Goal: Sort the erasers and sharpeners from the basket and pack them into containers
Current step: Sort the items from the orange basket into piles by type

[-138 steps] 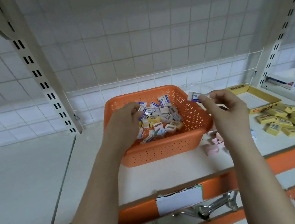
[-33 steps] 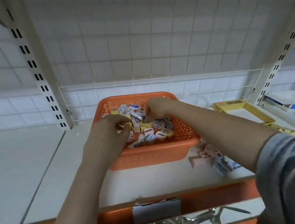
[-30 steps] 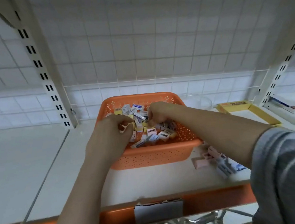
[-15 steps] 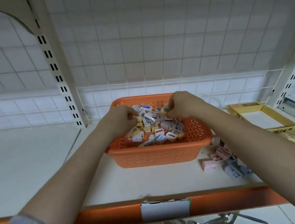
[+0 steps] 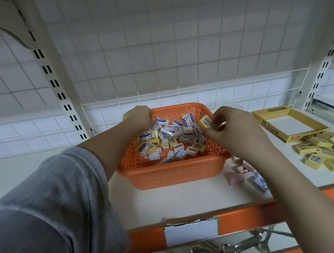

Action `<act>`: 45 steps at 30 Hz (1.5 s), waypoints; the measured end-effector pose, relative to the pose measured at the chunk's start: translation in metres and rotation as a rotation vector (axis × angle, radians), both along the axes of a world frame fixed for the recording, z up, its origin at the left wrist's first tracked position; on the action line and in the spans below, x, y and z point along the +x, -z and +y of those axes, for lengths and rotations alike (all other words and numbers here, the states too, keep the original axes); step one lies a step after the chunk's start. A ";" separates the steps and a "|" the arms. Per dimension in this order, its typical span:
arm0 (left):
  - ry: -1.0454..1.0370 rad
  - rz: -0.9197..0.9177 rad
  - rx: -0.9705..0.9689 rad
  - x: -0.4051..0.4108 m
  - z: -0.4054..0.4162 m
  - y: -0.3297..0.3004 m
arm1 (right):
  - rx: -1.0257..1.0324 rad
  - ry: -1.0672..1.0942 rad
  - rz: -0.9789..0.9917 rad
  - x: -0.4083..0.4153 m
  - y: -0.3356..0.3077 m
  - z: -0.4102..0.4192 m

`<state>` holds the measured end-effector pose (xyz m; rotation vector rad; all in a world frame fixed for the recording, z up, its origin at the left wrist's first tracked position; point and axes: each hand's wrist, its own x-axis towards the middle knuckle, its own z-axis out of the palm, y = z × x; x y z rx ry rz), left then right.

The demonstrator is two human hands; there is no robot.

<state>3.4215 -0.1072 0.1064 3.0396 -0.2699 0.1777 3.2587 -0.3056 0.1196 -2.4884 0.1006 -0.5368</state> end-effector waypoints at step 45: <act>0.084 -0.208 -0.566 -0.209 -0.239 0.069 | 0.394 0.243 -0.287 -0.112 0.051 -0.269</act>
